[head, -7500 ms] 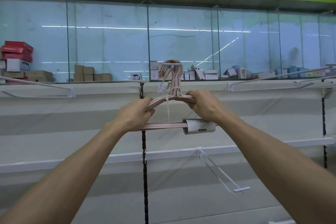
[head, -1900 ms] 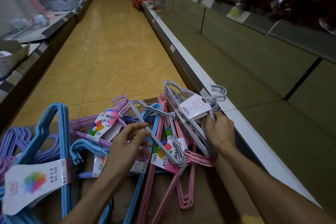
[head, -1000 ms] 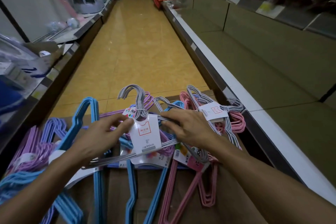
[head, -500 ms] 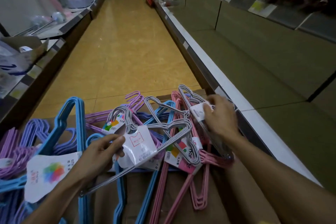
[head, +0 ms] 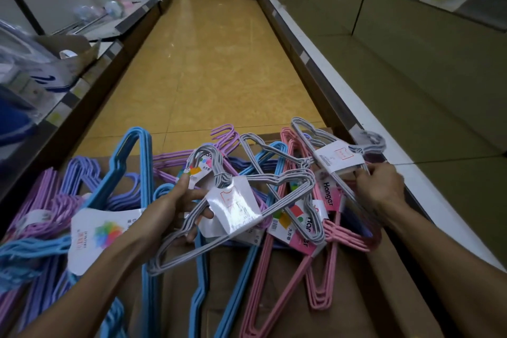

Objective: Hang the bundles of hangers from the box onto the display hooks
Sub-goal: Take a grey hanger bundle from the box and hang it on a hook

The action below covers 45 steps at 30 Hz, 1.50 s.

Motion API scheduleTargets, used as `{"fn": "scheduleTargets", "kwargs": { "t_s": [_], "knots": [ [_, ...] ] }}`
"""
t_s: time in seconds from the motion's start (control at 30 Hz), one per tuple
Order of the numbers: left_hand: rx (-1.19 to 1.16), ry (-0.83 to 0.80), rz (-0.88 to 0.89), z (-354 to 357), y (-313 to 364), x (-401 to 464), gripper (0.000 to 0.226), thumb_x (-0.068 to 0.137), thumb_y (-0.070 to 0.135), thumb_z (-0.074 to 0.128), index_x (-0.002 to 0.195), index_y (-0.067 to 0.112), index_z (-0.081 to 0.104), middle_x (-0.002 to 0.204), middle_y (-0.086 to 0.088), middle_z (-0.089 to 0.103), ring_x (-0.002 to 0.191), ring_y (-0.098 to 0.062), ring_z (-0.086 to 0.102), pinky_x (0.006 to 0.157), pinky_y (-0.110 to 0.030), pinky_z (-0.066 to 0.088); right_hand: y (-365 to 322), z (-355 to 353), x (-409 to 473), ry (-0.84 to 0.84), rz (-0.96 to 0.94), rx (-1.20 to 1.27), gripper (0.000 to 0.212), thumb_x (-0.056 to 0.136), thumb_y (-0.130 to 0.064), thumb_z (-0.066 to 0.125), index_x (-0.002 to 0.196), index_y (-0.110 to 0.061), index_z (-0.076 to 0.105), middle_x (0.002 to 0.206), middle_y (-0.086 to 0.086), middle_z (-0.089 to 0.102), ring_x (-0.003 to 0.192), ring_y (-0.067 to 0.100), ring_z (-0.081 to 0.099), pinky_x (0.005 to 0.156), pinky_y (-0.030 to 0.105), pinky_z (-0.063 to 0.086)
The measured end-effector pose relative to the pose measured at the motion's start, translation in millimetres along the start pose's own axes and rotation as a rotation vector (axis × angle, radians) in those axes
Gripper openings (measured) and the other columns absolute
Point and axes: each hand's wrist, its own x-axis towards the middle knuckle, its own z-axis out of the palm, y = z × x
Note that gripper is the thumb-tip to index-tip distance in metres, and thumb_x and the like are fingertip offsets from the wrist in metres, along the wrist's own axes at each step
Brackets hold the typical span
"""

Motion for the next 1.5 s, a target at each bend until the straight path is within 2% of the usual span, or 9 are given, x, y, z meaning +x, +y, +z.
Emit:
{"fn": "scheduleTargets", "kwargs": {
  "t_s": [0.27, 0.4, 0.57, 0.67, 0.73, 0.87, 1.13, 1.3, 1.5],
  "knots": [
    [-0.096, -0.144, -0.047, -6, 1, -5, 0.085, 0.086, 0.075, 0.025, 0.113, 0.01, 0.072, 0.095, -0.019, 0.068, 0.051, -0.027, 0.051, 0.043, -0.025, 0.028, -47, -20, 3, 0.126, -0.3, 0.163, 0.024, 0.095, -0.025, 0.053, 0.097, -0.008, 0.069, 0.09, 0.014, 0.069, 0.087, 0.034, 0.062, 0.076, 0.042, 0.05],
    [-0.101, -0.162, -0.071, -9, 0, -5, 0.09, 0.086, 0.077, 0.024, 0.12, 0.004, 0.066, 0.101, -0.022, 0.067, 0.054, -0.028, 0.052, 0.044, -0.026, 0.03, -77, -21, -17, -0.03, -0.576, 0.178, 0.022, 0.099, -0.03, 0.052, 0.106, -0.021, 0.071, 0.093, -0.002, 0.073, 0.085, 0.02, 0.066, 0.066, 0.033, 0.05],
    [-0.213, -0.097, -0.06, -6, 2, -6, 0.081, 0.092, 0.067, 0.028, 0.126, 0.0, 0.059, 0.108, -0.029, 0.061, 0.048, -0.029, 0.058, 0.04, -0.026, 0.045, -104, -9, -53, -0.37, -0.827, -0.011, 0.021, 0.1, -0.031, 0.05, 0.113, -0.031, 0.067, 0.098, -0.016, 0.066, 0.09, 0.005, 0.059, 0.077, 0.037, 0.051],
    [-0.223, -0.178, -0.11, -13, 4, -13, 0.1, 0.072, 0.082, 0.044, 0.127, 0.001, 0.061, 0.126, -0.039, 0.051, 0.068, -0.033, 0.06, 0.057, -0.037, 0.054, -112, 5, -61, -0.359, -0.986, -0.129, 0.023, 0.098, -0.036, 0.049, 0.112, -0.029, 0.066, 0.099, -0.011, 0.07, 0.092, 0.014, 0.06, 0.077, 0.045, 0.051],
    [-0.23, -0.23, -0.123, -16, 5, -17, 0.096, 0.075, 0.082, 0.043, 0.121, 0.002, 0.066, 0.124, -0.034, 0.052, 0.078, -0.033, 0.054, 0.07, -0.039, 0.052, -114, 6, -61, -0.399, -1.025, -0.182, 0.029, 0.096, -0.041, 0.046, 0.11, -0.026, 0.066, 0.095, -0.009, 0.071, 0.086, 0.015, 0.061, 0.072, 0.045, 0.053],
    [-0.286, -0.272, -0.138, -9, 9, -18, 0.094, 0.081, 0.078, 0.031, 0.124, 0.0, 0.063, 0.093, -0.02, 0.068, 0.063, -0.03, 0.062, 0.057, -0.033, 0.048, -111, 9, -63, -0.417, -1.066, -0.278, 0.025, 0.096, -0.044, 0.047, 0.106, -0.031, 0.066, 0.087, -0.009, 0.067, 0.085, 0.016, 0.059, 0.073, 0.047, 0.052],
    [0.031, -0.181, -0.083, -5, 13, -20, 0.08, 0.061, 0.082, 0.062, 0.105, 0.016, 0.076, 0.099, -0.018, 0.071, 0.057, -0.021, 0.059, 0.063, -0.032, 0.047, -110, 22, -73, -0.434, -1.048, -0.285, 0.022, 0.099, -0.037, 0.05, 0.11, -0.03, 0.067, 0.1, -0.005, 0.064, 0.102, 0.013, 0.049, 0.08, 0.046, 0.047],
    [0.385, -0.157, 0.15, -1, 16, -38, 0.029, 0.089, 0.035, 0.066, 0.117, 0.029, 0.068, 0.104, 0.011, 0.074, 0.078, 0.0, 0.068, 0.077, -0.025, 0.046, -106, 33, -74, -0.402, -1.077, -0.198, 0.02, 0.096, -0.04, 0.054, 0.106, -0.032, 0.069, 0.095, -0.01, 0.068, 0.092, 0.016, 0.058, 0.07, 0.045, 0.052],
    [0.401, -0.138, 0.166, -1, 16, -36, 0.018, 0.089, 0.032, 0.065, 0.105, 0.03, 0.073, 0.089, 0.0, 0.073, 0.065, -0.019, 0.06, 0.061, -0.028, 0.048, -104, 23, -66, -0.416, -0.985, -0.083, 0.035, 0.091, -0.046, 0.061, 0.122, -0.03, 0.066, 0.108, -0.014, 0.068, 0.095, 0.003, 0.06, 0.076, 0.027, 0.049]
  ]
}}
